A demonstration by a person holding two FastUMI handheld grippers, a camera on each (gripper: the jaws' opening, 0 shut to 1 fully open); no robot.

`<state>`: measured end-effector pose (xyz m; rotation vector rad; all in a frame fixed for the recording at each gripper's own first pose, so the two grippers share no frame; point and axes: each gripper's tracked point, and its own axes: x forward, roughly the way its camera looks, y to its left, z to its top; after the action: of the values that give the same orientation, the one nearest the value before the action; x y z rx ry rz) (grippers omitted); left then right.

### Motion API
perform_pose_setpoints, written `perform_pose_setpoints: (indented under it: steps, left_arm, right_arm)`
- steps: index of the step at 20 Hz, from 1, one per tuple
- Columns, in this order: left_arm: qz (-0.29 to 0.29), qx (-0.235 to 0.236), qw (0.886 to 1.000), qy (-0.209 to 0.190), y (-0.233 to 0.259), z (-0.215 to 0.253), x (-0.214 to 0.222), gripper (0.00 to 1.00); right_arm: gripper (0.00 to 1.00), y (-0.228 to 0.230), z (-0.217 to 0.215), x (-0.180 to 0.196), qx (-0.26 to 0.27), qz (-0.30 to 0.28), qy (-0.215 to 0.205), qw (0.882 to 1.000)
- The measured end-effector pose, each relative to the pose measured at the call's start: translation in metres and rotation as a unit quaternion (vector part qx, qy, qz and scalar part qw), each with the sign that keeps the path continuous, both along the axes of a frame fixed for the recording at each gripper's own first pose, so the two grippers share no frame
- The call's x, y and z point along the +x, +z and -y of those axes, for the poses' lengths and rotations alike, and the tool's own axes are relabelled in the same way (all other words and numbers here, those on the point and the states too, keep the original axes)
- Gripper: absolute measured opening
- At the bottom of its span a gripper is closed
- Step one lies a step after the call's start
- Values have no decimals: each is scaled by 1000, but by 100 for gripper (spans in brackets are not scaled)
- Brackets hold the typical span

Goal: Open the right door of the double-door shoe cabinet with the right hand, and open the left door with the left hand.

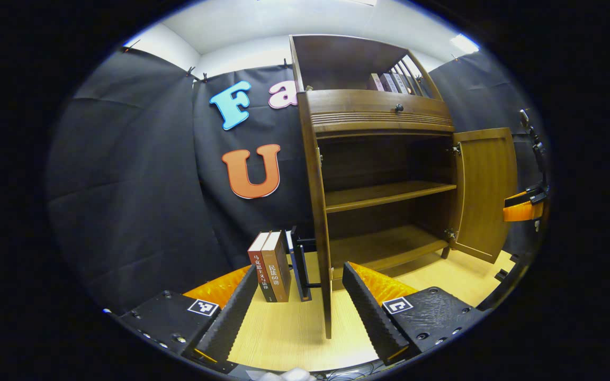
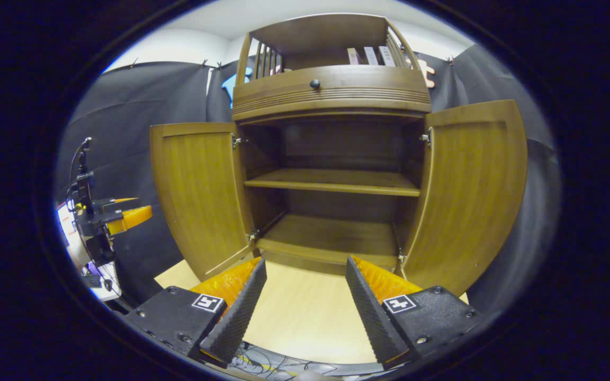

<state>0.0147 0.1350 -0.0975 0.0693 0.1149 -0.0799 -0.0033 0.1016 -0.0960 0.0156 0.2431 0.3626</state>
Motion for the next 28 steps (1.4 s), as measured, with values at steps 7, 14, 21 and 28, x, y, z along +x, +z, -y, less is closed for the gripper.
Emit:
perform_pose_setpoints:
  steps: [7, 14, 21, 28]
  left_arm:
    - [20, -52, 998, -10, 40, 85, 13, 96]
    - [6, -83, 996, -22, 49, 154, 22, 96]
    - [7, -78, 997, -6, 51, 177, 20, 100]
    - [11, -61, 998, 4, 48, 176, 14, 96]
  right_arm:
    - [95, 24, 28, 8, 21, 22, -47, 998]
    - [95, 50, 64, 12, 37, 51, -104, 993]
    - [95, 59, 89, 23, 48, 61, -142, 987]
    - [98, 57, 99, 26, 48, 63, -154, 985]
